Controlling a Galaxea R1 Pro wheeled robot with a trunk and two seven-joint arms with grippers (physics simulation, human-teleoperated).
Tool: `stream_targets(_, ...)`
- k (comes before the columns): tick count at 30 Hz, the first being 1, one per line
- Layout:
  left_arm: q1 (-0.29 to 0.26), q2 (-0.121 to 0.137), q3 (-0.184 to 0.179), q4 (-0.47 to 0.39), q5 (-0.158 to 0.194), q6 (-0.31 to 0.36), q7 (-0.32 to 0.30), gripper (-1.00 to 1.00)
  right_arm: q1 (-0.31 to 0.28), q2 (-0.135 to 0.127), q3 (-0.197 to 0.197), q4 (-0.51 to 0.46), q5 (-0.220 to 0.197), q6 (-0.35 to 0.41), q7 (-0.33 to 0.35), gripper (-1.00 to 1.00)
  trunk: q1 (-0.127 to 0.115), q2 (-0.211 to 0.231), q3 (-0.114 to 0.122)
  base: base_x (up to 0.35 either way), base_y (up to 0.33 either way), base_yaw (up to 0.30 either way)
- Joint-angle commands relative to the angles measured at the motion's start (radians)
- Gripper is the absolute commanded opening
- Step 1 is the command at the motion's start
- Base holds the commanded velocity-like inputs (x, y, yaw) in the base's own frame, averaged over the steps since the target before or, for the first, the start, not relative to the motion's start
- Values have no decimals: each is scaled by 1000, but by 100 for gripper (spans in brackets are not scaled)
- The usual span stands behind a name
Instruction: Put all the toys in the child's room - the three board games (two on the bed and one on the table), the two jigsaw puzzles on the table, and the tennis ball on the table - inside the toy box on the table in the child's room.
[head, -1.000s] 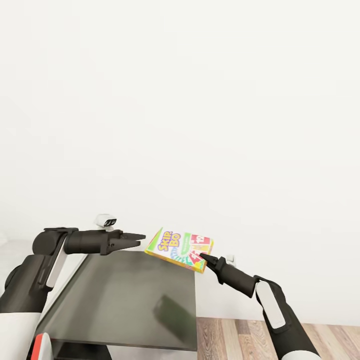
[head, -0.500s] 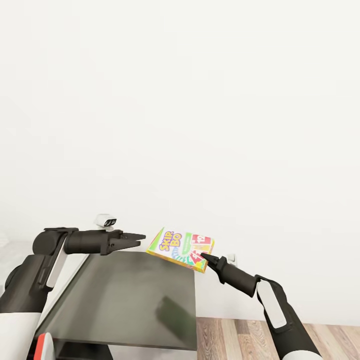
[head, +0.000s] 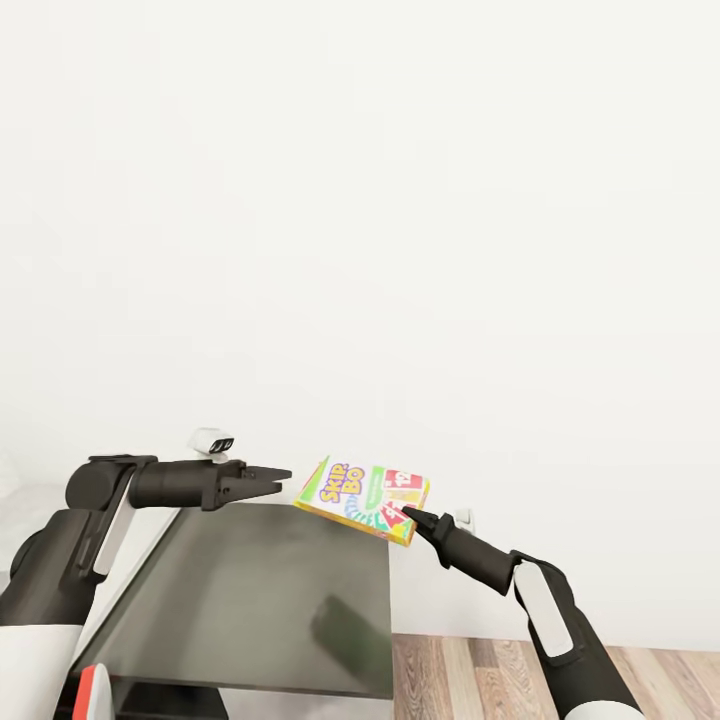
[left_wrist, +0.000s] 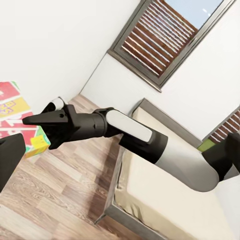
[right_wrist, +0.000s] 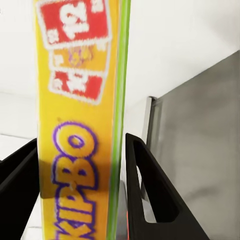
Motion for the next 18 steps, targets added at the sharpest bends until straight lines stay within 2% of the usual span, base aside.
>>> stream_targets(1,-1,0,0,0,-1,11,-4,100,-1,1,-4,0,3,6,4,-100,-3,5,1,0,0,0)
stream_targets(3,-2,0,0,0,-2,11,-4,100,-1,1,-4,0,5,6,4,-100,-11,19,7,0,0,0)
stream_targets(18,-4,0,0,0,-4,11,-4,100,-1,4,-5,0,11,5,4,-100,-11,19,7,0,0,0)
